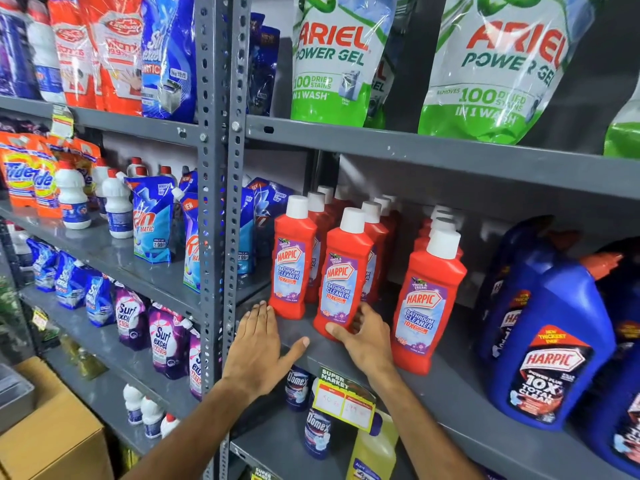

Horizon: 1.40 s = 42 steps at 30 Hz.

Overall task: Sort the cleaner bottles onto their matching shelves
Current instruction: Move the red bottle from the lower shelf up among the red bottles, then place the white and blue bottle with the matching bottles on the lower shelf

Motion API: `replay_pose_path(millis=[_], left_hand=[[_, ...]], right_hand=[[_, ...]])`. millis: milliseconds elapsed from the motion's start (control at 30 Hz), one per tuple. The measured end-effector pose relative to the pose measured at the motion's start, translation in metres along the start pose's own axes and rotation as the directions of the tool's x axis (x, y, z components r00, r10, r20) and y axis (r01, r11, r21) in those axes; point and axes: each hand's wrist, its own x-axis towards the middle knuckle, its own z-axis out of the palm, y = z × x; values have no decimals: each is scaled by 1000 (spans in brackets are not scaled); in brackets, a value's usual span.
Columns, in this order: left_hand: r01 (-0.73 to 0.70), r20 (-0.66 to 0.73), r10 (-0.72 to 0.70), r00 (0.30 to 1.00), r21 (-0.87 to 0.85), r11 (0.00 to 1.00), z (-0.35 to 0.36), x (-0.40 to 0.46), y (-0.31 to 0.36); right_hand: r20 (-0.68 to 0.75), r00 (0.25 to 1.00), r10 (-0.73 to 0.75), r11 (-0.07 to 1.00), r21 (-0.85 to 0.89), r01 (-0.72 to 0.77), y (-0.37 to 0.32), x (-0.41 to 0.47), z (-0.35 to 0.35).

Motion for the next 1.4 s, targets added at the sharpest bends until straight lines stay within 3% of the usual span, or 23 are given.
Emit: replay_pose_path(millis=[267, 367, 433, 533, 633, 767, 933, 1067, 1200, 1400], left_hand=[[-12, -69, 7, 998, -70, 997, 8, -21, 1], [-120, -178, 106, 978, -68, 991, 28, -46, -8], [-177, -195, 165, 967, -42, 983, 45, -68, -16], [-206, -112, 205, 972, 2, 978, 76, -99, -33], [-147, -1, 147, 989, -11, 989, 104, -119, -47], [-113, 67, 115, 991, -26, 993, 136, -125, -55], [-111, 178, 108, 978, 4, 994, 202, -122, -71], [-78, 288, 86, 954, -37, 996, 256, -121, -88], [-61, 294, 61, 954, -7, 998, 293, -115, -100], [-15, 383, -21, 924, 90, 996, 309, -102, -103]], right_hand=[[-68, 997, -23, 1000, -21, 22, -9, -27, -4], [-220, 949, -226, 963, -196, 184, -11, -64, 3], [-283, 853, -440, 883, -312, 352, -7, -89, 11], [-244, 741, -626, 762, -394, 514, 10, -122, 29], [-166, 731, -661, 733, -351, 583, 41, -142, 55], [-87, 862, -500, 856, -202, 476, 100, -162, 91], [-11, 986, -168, 978, -131, 165, 175, -173, 131], [-73, 997, 31, 994, -102, -39, 222, -158, 161], [-144, 969, 200, 978, -22, -205, 261, -133, 181], [-150, 972, 179, 981, 109, -164, 303, -107, 188]])
